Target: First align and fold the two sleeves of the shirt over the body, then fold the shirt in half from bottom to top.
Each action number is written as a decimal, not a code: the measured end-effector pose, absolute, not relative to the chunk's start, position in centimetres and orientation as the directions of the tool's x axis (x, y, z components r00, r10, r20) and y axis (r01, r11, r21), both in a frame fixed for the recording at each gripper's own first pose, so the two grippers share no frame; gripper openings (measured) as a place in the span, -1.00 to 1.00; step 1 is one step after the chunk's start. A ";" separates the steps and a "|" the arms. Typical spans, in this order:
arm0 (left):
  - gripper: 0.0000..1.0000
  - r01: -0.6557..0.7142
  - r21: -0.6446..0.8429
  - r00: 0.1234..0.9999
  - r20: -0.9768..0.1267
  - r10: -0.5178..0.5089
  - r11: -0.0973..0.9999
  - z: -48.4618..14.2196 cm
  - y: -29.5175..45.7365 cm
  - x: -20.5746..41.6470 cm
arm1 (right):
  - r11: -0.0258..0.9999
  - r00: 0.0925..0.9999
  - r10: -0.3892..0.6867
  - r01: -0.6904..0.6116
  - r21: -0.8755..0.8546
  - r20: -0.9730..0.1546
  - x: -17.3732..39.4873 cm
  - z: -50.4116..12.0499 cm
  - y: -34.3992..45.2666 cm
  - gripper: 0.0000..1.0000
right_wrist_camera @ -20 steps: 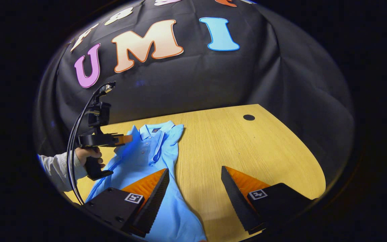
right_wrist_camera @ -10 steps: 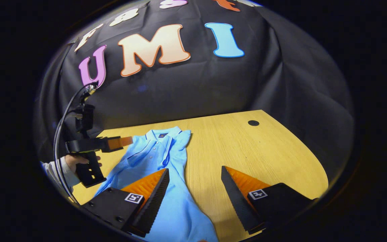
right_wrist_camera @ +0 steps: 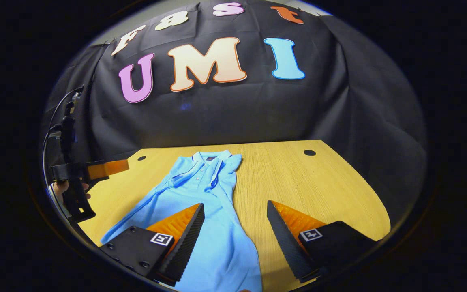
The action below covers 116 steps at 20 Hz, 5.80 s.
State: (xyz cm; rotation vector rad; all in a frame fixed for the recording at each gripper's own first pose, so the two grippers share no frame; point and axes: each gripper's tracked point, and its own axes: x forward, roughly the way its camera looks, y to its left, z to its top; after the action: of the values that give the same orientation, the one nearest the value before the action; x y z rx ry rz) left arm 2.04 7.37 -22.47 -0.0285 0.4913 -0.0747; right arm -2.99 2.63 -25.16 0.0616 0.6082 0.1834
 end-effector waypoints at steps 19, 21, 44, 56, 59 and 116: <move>0.93 0.113 0.031 0.677 -0.734 -0.054 0.993 -34.4 10.4 -19.4 | 0.986 0.651 0.125 -0.168 0.018 -0.748 -18.3 -33.2 -1.3 0.95; 0.94 0.119 0.038 0.691 -0.721 -0.055 0.992 -34.1 10.6 -19.3 | 0.986 0.629 0.114 -0.169 0.007 -0.769 -18.9 -34.2 -1.4 0.95; -1.00 0.092 -0.084 0.721 -0.681 -0.124 0.992 -28.3 8.9 -12.0 | 0.970 0.638 0.216 -0.225 0.089 -0.739 -13.4 -30.6 3.4 -0.94; -1.00 0.135 -0.097 0.764 -0.623 -0.166 0.986 -25.4 8.4 1.6 | 0.982 0.741 0.188 -0.146 0.119 -0.644 1.0 -26.6 5.5 -0.95; -1.00 0.148 -0.094 0.775 -0.607 -0.175 0.984 -25.0 8.4 5.3 | 0.984 0.756 0.177 -0.135 0.115 -0.630 4.4 -26.4 6.1 -1.00; 0.89 0.095 -0.016 0.987 -0.131 -0.096 0.995 -6.5 6.7 -0.9 | 0.991 0.974 0.127 -0.118 0.062 -0.189 -1.2 -10.3 5.3 0.98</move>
State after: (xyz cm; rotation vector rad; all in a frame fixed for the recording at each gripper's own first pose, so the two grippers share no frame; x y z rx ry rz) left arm -0.95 6.67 -6.47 -0.0102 0.1324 -0.0960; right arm -1.22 5.26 -10.30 0.0508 0.1941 0.1237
